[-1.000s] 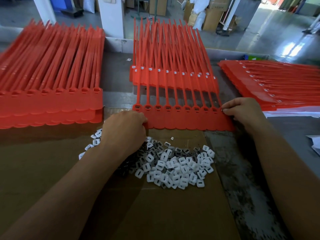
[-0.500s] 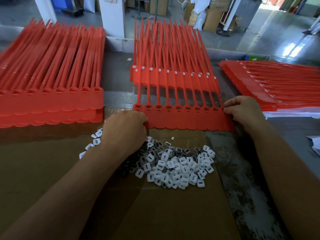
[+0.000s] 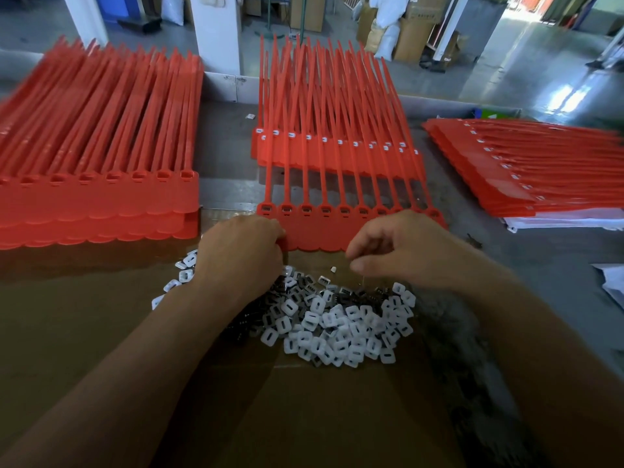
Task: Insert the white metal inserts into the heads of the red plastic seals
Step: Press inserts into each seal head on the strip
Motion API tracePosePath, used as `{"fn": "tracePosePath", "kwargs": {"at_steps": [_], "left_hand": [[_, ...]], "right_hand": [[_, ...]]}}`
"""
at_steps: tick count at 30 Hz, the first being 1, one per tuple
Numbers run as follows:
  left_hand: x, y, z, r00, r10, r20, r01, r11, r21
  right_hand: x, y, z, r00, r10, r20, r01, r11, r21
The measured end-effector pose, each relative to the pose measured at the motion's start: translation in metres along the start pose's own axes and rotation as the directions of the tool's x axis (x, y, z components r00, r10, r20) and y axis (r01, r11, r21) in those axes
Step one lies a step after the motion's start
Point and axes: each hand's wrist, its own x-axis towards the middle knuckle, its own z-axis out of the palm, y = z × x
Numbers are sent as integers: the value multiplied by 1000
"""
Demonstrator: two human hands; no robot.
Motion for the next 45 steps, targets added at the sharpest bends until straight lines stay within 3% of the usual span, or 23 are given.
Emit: {"fn": "tracePosePath", "kwargs": {"at_steps": [5, 9, 21, 28, 34, 45], "left_hand": [[0, 1, 1, 1000, -8, 6, 8, 1000, 5], [0, 0, 0, 1000, -11, -2, 11, 1000, 1], [1, 0, 1, 1000, 14, -24, -13, 1000, 11], [2, 0, 3, 999, 27, -39, -27, 1000, 8], [0, -1, 4, 998, 37, -56, -37, 999, 3], [1, -3, 7, 995, 66, -71, -65, 998, 20]], "right_hand": [[-2, -16, 20, 985, -92, 146, 90, 996, 21], [1, -19, 32, 986, -87, 143, 97, 994, -59], [2, -19, 34, 982, -115, 152, 114, 993, 14], [12, -17, 22, 995, -95, -31, 97, 992, 81], [57, -12, 20, 974, 25, -227, 14, 986, 169], [122, -23, 40, 966, 65, -249, -30, 989, 142]]}}
